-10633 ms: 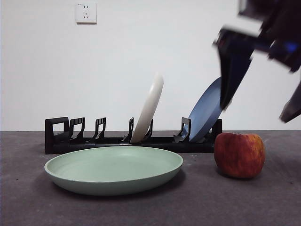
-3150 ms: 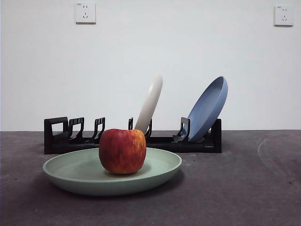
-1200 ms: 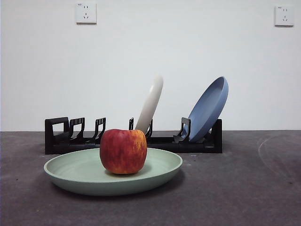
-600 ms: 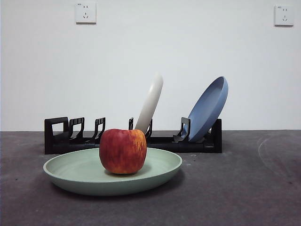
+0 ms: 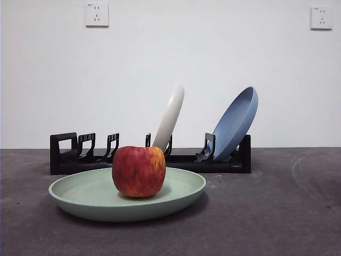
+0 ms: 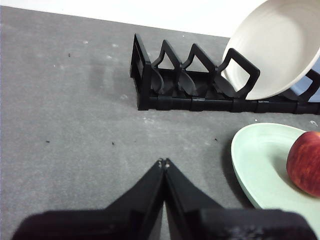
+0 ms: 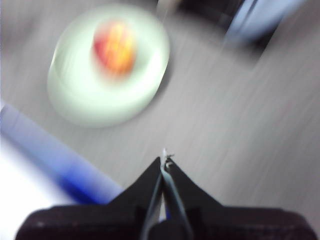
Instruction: Take the green plate from the plate rack,put the plate on the table,take the apple from the table,put the apple in the plate
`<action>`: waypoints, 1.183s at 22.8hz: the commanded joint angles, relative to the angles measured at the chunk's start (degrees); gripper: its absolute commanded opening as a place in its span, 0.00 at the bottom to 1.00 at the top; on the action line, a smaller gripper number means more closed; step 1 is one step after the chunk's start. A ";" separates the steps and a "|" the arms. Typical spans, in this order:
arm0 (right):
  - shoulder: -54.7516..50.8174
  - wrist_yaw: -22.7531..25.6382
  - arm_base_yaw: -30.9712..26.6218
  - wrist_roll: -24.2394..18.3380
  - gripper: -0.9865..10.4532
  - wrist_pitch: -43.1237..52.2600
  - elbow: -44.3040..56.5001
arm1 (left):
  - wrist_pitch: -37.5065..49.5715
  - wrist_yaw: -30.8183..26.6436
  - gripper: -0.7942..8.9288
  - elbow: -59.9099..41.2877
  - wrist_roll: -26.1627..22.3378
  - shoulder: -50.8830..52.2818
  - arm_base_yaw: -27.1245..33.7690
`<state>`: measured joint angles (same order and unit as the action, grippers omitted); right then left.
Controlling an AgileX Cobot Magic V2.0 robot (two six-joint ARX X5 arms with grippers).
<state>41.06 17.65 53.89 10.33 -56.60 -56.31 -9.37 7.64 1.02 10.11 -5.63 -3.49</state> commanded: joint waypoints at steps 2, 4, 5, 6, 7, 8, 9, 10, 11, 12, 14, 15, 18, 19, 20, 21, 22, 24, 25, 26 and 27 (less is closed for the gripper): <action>-0.37 2.84 -6.62 -12.04 0.09 21.44 4.59 | 0.44 0.00 0.08 -0.39 0.15 -0.55 0.17; -1.38 -2.97 -14.99 -13.14 0.09 32.92 11.30 | 0.42 0.00 0.08 -0.39 0.15 -0.96 0.17; -2.23 -7.37 -19.93 -12.81 0.09 37.59 15.45 | 0.42 0.00 0.08 -0.39 0.15 -1.22 0.17; -3.37 -12.09 -25.27 -12.09 0.09 42.21 20.06 | 0.44 0.00 0.08 -0.39 0.15 -1.49 0.17; -5.11 -16.26 -30.73 -11.63 0.09 46.56 24.98 | 0.44 0.00 0.08 -0.39 0.15 -1.84 0.17; -6.95 -20.20 -35.56 -11.56 0.09 51.12 29.99 | 0.42 0.00 0.08 -0.39 0.15 -2.10 0.17; -8.81 -22.67 -39.74 -11.61 0.09 55.10 34.53 | 0.44 0.00 0.08 -0.39 0.15 -2.40 0.17; -10.91 -22.69 -43.23 -11.69 0.09 57.94 38.42 | 0.44 0.02 0.08 -0.39 0.15 -2.75 0.17; -12.50 -22.36 -45.24 -12.09 0.09 59.39 40.72 | 0.44 0.02 0.08 -0.39 0.15 -2.95 0.17; -13.92 -22.05 -46.75 -12.33 0.09 60.37 42.47 | 0.44 0.00 0.08 -0.39 0.15 -3.15 0.17; -17.33 -21.75 -49.35 -13.55 0.09 61.86 45.42 | 0.44 0.00 0.08 -0.39 0.15 -3.50 0.17; -19.50 -21.75 -50.38 -14.27 0.09 62.47 46.69 | 0.44 0.00 0.08 -0.39 0.15 -3.72 0.17; -25.75 -21.75 -52.06 -16.83 0.09 62.62 49.11 | 0.42 0.00 0.08 -0.39 0.15 -4.26 0.17; -27.67 -21.68 -52.30 -17.42 0.09 62.60 49.77 | 0.44 0.00 0.08 -0.39 0.15 -4.42 0.17; -29.31 -21.73 -52.48 -17.92 0.09 62.60 50.36 | 0.44 0.02 0.08 -0.39 0.15 -4.63 0.17; -30.58 -21.68 -52.50 -18.08 0.09 62.62 50.88 | 0.42 0.02 0.08 -0.39 0.13 -4.76 0.17; -31.74 -21.68 -52.50 -18.05 0.09 62.60 51.49 | 0.44 0.00 0.08 -0.39 0.15 -4.96 0.17; -33.09 -21.66 -52.50 -17.92 0.09 62.60 52.72 | 0.44 0.00 0.08 -0.39 0.15 -5.27 0.17; -33.70 -21.68 -52.50 -17.64 0.09 62.60 53.53 | 0.44 0.02 0.08 -0.39 0.15 -5.42 0.17; -34.27 -21.64 -52.48 -17.20 0.09 62.60 54.29 | 0.44 0.02 0.08 -0.39 0.15 -5.60 0.17; -35.08 -21.35 -52.46 -16.28 0.09 62.55 55.30 | 0.44 0.00 0.08 -0.39 0.15 -5.79 0.17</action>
<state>6.42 -3.90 1.48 -6.79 5.76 -2.09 -9.37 7.64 1.02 10.11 -11.31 -3.49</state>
